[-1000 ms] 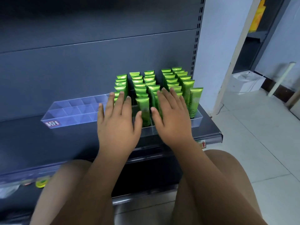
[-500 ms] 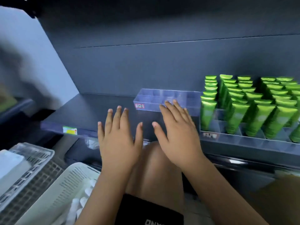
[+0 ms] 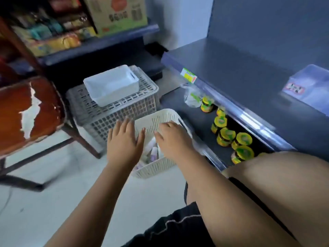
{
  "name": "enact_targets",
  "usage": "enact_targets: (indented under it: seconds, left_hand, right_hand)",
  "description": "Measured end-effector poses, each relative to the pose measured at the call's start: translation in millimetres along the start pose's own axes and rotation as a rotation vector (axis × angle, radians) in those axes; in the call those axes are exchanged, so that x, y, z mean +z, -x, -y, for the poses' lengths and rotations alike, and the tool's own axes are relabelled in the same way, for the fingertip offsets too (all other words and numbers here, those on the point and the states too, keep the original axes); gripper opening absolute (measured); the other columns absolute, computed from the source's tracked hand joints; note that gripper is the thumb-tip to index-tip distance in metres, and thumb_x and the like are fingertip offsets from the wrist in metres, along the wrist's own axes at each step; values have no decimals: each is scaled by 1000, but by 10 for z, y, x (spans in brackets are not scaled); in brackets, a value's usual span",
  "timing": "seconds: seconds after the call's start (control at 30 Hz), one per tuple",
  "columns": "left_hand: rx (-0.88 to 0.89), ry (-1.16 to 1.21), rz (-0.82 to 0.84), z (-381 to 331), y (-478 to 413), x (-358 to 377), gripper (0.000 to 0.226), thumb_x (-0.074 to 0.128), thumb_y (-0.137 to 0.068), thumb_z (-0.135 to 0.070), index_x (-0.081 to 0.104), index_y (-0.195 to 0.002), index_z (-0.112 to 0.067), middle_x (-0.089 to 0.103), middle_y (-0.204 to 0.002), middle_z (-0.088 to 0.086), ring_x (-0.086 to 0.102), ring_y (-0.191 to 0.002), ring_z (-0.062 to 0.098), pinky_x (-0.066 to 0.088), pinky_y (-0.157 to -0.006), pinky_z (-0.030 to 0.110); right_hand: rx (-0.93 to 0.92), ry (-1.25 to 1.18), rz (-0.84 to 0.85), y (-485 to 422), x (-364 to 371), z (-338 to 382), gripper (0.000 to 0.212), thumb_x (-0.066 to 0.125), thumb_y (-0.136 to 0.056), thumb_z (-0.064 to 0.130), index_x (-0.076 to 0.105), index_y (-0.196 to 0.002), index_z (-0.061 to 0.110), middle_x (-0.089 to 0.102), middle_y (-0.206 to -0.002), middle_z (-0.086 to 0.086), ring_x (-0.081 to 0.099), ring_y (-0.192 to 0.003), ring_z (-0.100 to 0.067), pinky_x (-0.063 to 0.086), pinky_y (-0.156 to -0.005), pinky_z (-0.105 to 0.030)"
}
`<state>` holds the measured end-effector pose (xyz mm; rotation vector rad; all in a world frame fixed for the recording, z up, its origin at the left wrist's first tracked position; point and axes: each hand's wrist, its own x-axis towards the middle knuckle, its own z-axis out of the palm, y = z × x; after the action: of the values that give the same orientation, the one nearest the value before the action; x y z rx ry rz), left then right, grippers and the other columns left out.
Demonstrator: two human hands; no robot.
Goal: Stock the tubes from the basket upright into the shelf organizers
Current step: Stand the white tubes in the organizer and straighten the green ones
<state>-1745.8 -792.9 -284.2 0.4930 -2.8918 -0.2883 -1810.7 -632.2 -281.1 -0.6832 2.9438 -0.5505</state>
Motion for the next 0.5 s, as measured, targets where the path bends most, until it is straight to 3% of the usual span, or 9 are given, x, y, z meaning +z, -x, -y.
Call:
enact_targets:
  seconds: [0.07,0.2,0.3,0.4,0.5]
  left_hand:
    - [-43,-2,55,221,29,228,67,28,-103,-60,44,-151,-17,40,-160,4,27,-152,30,22,-124,49]
    - [-101,40,164,413,-20,645,62,34,-103,-56,44,-151,-17,42,-159,3,29,-151,30,29,-121,48]
    - [-171,151,252,409,-131,886,58,35,-103,-54,49,-146,-17,50,-152,5,39,-144,29,38,-114,46]
    - [-390,321,360,414,-283,993,49,36,-104,-53,55,-133,-19,62,-130,7,55,-123,30,46,-98,43]
    - [-517,395,400,477,-391,1030,49,35,-104,-57,58,-125,-20,67,-115,7,62,-108,31,45,-84,38]
  right_hand:
    - [27,-15,126,-44,248,-135,33,47,-99,43,64,-108,16,66,-113,-11,61,-107,-35,48,-85,-40]
    - [193,-7,314,-207,508,-496,40,39,-100,45,59,-120,17,64,-121,-11,61,-112,-36,52,-91,-46]
    - [326,-35,439,-467,600,-539,46,41,-101,45,54,-132,14,62,-129,-11,60,-111,-34,50,-91,-40]
    - [384,-85,587,-787,609,-418,36,46,-95,43,59,-116,17,62,-122,-10,58,-100,-31,48,-85,-37]
    - [422,-139,653,-1030,607,-323,27,56,-84,39,60,-100,17,63,-108,-7,61,-99,-31,51,-93,-41]
